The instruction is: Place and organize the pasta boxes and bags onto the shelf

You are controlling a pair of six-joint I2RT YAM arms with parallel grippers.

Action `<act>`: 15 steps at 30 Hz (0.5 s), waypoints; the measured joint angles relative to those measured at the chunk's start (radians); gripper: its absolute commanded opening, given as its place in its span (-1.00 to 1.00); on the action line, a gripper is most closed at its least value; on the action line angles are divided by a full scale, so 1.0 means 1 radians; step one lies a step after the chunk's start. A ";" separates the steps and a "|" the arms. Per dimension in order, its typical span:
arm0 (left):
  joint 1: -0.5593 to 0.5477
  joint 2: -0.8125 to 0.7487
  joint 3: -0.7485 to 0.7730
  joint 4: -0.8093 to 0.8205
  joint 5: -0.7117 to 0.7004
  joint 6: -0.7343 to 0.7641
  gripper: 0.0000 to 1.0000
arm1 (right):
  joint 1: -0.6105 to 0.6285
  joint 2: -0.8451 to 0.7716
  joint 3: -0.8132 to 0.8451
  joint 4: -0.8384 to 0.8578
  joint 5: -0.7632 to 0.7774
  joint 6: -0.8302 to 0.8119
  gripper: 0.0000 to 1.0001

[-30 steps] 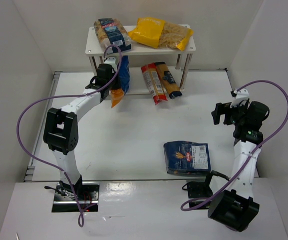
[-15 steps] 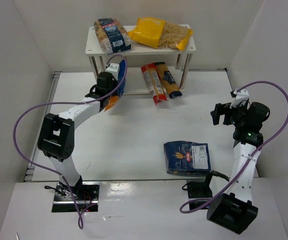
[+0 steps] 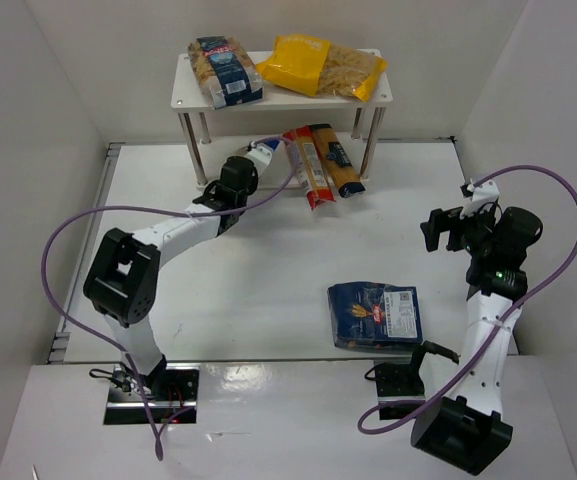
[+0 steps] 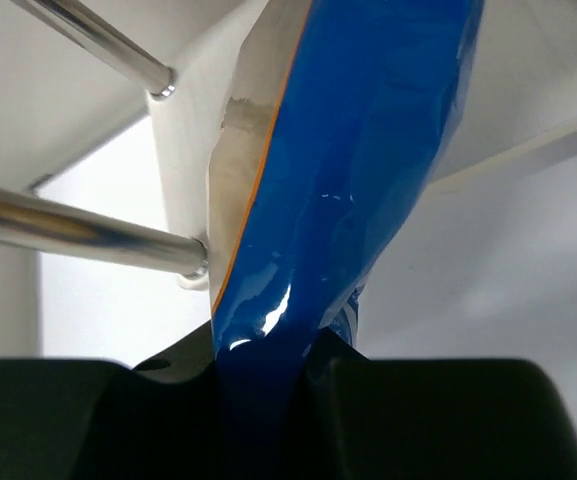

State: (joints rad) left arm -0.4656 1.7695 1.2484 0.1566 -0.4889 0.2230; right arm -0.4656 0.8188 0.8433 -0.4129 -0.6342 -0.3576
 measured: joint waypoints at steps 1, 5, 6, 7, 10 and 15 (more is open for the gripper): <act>-0.004 0.014 0.011 0.006 -0.018 0.028 -1.00 | 0.000 -0.002 0.000 0.000 -0.002 -0.001 0.98; -0.013 0.065 0.047 0.049 -0.085 0.148 -1.00 | 0.000 -0.005 0.000 -0.002 -0.007 -0.005 0.98; -0.015 0.075 0.054 0.058 -0.100 0.174 -1.00 | 0.000 -0.005 0.000 -0.002 -0.010 -0.006 0.98; -0.017 0.082 0.058 0.069 -0.115 0.200 -1.00 | 0.000 -0.005 0.000 -0.003 -0.010 -0.007 0.98; -0.018 0.106 0.074 0.101 -0.158 0.276 -1.00 | 0.000 -0.005 0.000 -0.006 -0.011 -0.007 0.98; -0.018 0.159 0.115 0.152 -0.212 0.367 -1.00 | 0.000 -0.005 0.000 -0.010 -0.014 -0.007 0.98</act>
State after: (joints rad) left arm -0.4831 1.9285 1.3632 0.3088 -0.7010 0.5896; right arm -0.4656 0.8139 0.8433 -0.4225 -0.6487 -0.3649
